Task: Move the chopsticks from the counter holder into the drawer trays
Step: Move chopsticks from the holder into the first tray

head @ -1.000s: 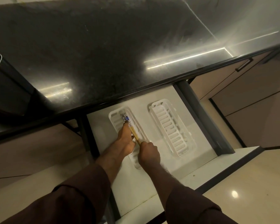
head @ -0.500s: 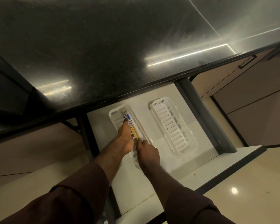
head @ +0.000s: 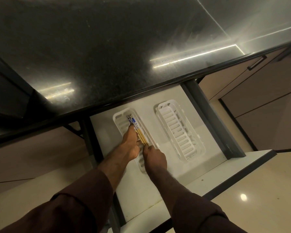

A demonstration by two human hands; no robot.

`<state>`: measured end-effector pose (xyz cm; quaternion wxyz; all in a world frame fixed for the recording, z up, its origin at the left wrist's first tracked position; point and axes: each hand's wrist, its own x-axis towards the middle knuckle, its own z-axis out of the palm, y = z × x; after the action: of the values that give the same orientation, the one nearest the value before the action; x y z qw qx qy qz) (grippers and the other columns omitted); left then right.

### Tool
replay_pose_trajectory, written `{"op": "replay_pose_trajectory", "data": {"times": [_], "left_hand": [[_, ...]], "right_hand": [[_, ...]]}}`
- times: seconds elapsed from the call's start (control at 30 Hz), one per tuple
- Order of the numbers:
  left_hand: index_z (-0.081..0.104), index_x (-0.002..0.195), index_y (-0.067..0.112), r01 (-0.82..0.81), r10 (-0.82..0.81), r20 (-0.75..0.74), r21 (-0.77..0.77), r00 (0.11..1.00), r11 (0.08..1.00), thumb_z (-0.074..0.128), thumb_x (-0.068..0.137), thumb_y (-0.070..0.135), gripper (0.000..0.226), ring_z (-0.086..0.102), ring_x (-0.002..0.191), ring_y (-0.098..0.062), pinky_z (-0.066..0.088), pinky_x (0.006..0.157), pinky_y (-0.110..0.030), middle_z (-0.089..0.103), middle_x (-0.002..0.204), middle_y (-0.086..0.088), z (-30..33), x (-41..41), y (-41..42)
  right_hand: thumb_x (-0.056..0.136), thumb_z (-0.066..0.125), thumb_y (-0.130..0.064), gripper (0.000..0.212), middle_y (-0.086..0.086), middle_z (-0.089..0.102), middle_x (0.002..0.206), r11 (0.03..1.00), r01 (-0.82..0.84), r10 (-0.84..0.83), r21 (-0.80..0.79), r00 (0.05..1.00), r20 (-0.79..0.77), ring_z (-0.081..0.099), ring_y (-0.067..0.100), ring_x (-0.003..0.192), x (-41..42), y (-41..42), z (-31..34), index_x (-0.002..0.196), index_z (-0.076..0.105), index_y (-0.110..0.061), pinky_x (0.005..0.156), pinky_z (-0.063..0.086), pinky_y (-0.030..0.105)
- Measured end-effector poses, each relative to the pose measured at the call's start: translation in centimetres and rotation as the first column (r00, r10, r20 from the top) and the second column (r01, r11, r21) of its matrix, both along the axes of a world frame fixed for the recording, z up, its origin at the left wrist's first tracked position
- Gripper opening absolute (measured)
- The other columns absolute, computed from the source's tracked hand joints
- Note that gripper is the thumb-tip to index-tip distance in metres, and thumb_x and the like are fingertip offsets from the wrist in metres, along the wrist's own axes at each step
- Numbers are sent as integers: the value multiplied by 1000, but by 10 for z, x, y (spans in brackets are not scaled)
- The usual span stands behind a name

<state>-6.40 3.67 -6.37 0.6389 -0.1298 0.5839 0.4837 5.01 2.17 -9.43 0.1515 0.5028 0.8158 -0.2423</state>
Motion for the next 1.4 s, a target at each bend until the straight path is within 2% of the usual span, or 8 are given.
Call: {"op": "replay_pose_trajectory", "data": {"times": [0.13, 0.27, 0.5, 0.63, 0.8, 1.07, 1.27, 1.4], "left_hand": [[40, 147, 6, -19, 19, 23, 2, 1000, 1000, 31, 100, 56, 69, 53, 127, -31, 37, 107, -45, 49, 147, -17, 9, -1, -3], [41, 146, 6, -11, 10, 19, 27, 1000, 1000, 31, 100, 57, 70, 49, 133, -31, 31, 112, -46, 49, 147, -16, 15, -3, -8], [42, 145, 8, 49, -46, -54, 56, 997, 997, 32, 101, 55, 65, 49, 133, -28, 31, 113, -43, 49, 147, -12, 41, -12, -22], [42, 145, 5, 156, -144, -122, 95, 982, 983, 35, 102, 49, 61, 45, 137, -30, 29, 116, -44, 45, 150, -14, 63, -23, -31], [57, 119, 11, 251, -204, -246, 180, 947, 951, 45, 102, 40, 36, 62, 110, -27, 44, 105, -45, 61, 133, -11, 92, -30, -47], [67, 104, 12, 101, 45, -435, 306, 900, 947, 51, 99, 23, 21, 70, 97, -26, 56, 74, -33, 73, 101, -9, 157, -44, -81], [68, 105, 9, 86, 154, -540, 394, 828, 915, 56, 96, 18, 17, 70, 98, -26, 56, 87, -39, 74, 90, -6, 213, -62, -121], [67, 107, 7, 57, 232, -567, 444, 791, 894, 57, 96, 17, 18, 72, 97, -27, 59, 84, -37, 73, 98, -12, 241, -86, -148]], "right_hand": [[100, 34, -5, 25, 17, 60, 111, 1000, 5, -5, 4, 1000, -7, 58, 36, 99, -1, 1, 1, 116, 53, -4, 70, 37, 36], [98, 45, -12, 28, 13, 64, 108, 996, -6, 7, 84, 1000, -16, 64, 29, 93, -4, -4, 17, 126, 50, -8, 77, 52, 35], [85, 42, -8, 21, 14, 62, 93, 978, 113, -91, 178, 988, -126, 60, 36, 82, -13, -1, 63, 103, 54, -9, 57, 34, 32], [85, 52, -11, 24, 13, 65, 96, 950, 254, -217, 180, 956, -199, 62, 36, 86, -21, 2, 95, 107, 59, -12, 63, 46, 33], [88, 62, -24, 29, 7, 72, 101, 914, 351, -262, 203, 893, -367, 68, 24, 86, -33, -5, 139, 116, 64, -15, 76, 54, 31], [88, 67, -36, 27, -1, 72, 102, 914, 351, -175, 206, 797, -578, 67, 13, 84, -50, -27, 211, 111, 65, -22, 79, 55, 28], [88, 67, -34, 13, -13, 61, 81, 929, 292, -63, 227, 729, -681, 60, 5, 72, -67, -53, 253, 97, 64, -25, 68, 47, 18], [85, 68, -32, 10, -14, 63, 75, 939, 237, 19, 247, 684, -729, 60, 1, 69, -91, -70, 276, 91, 66, -26, 61, 44, 13]]}}
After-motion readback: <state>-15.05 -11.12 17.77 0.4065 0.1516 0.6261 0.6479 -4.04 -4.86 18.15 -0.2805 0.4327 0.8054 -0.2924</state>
